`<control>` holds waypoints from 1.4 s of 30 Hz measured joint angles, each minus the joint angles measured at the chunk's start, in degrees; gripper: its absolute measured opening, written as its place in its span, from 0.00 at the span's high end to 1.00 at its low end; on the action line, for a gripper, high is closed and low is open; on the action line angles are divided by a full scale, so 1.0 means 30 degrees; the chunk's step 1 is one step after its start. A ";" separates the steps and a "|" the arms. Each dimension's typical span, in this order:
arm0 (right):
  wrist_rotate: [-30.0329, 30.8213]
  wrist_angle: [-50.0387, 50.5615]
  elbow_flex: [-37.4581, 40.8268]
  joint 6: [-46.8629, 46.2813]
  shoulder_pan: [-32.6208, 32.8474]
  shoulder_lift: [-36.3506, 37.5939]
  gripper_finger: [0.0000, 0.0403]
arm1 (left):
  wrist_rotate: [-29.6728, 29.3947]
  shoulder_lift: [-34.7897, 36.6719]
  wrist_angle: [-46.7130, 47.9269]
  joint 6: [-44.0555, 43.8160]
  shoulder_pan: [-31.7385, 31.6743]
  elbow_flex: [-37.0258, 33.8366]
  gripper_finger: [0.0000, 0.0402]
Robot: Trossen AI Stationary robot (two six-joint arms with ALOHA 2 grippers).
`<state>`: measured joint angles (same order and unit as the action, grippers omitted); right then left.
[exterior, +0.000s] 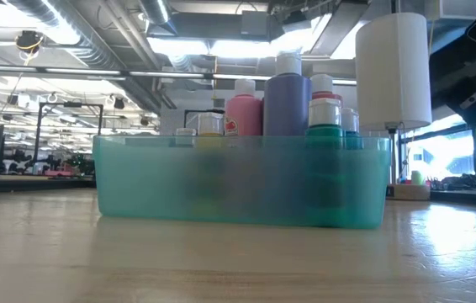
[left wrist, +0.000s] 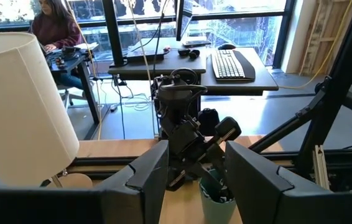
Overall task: Pick & Place Paint Supplies
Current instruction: Put the black eyeshadow brush into the green cup, then put the small red paint bottle into the light green bin
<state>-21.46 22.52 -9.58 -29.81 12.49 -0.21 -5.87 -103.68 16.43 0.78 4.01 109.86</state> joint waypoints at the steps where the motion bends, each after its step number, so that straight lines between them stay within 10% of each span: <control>1: -0.0005 0.0001 0.0000 -0.0010 0.0000 -0.0001 0.89 | 0.0000 0.0000 0.0005 -0.0007 0.0000 0.0000 0.61; 25: -0.1084 -0.0197 0.0000 -0.1136 0.0000 -0.0007 0.87 | 0.0000 0.0000 0.0029 -0.1073 0.0022 0.0000 0.61; 42: -0.1535 -0.1503 0.0000 -0.1439 -0.0007 -0.0007 0.58 | -0.0211 0.0000 0.0036 -0.1023 0.0459 0.0007 0.61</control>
<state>-26.06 18.01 -9.58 -34.13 12.47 -0.23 -6.50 -103.68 16.53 -2.29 5.39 109.89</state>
